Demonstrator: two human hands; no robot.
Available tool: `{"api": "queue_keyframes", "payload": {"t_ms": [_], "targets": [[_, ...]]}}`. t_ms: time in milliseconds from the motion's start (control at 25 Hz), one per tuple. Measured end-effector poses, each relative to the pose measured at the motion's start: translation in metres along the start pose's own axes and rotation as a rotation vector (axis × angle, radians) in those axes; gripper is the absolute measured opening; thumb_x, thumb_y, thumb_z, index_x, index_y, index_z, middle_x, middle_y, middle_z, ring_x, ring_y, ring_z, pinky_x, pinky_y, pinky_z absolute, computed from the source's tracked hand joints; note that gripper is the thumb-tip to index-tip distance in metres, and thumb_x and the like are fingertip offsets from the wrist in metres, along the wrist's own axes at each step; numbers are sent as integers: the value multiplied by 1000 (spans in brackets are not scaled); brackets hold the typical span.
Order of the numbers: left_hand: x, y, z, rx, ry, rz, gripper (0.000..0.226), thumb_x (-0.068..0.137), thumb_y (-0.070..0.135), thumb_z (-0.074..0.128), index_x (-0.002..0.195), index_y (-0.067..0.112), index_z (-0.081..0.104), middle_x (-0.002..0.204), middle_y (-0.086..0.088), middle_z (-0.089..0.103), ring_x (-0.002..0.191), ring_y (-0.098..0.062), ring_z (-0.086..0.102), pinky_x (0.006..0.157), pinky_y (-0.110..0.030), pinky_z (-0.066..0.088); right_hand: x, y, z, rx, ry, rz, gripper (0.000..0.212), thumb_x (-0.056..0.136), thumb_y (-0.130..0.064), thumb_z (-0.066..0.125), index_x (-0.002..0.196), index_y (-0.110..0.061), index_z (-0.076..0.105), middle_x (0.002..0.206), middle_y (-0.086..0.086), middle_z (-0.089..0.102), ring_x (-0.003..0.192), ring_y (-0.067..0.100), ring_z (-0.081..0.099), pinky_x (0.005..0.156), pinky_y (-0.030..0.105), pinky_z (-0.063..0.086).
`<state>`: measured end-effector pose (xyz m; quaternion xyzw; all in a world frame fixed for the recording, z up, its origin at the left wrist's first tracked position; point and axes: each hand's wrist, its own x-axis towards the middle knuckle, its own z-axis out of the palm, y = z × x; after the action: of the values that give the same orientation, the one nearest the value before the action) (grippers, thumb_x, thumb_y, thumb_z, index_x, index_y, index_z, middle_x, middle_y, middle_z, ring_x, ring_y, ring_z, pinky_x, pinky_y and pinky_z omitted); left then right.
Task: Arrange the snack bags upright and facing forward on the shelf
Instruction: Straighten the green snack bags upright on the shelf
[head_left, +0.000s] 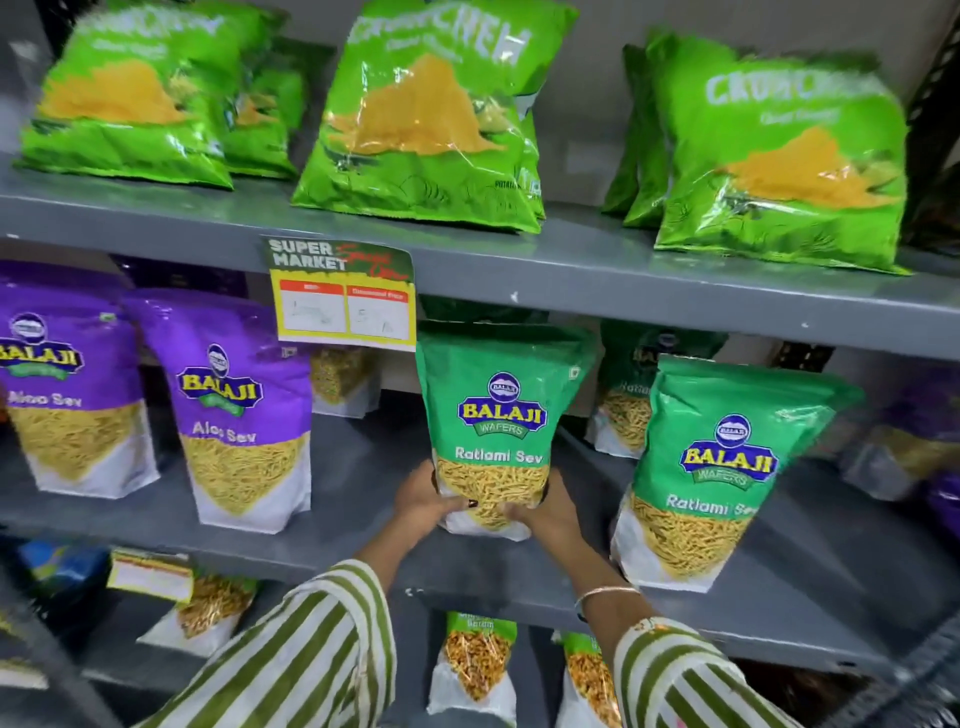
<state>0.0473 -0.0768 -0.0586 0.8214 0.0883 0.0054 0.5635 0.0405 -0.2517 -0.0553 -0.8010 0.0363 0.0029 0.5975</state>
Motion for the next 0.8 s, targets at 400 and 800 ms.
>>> {"api": "queue_keyframes", "payload": {"t_ms": [400,800], "targets": [[-24,-11,-35,129,-101,21,66,66,11,81,124,6,51,130,-13,60,120,-27,55,103,-39,45,-46,-71,8,-46,184,-43,112,61,-26,86,144,-1,16,149,18,34,138,31,32,114,49,32],[-22,-11,-40,195,-143,93,71,69,19,80,131,3,49,134,-19,56,126,-31,51,105,-39,43,-13,-202,13,-965,143,-420,47,86,-36,60,130,-24,51,141,4,50,130,25,43,118,49,17]]}}
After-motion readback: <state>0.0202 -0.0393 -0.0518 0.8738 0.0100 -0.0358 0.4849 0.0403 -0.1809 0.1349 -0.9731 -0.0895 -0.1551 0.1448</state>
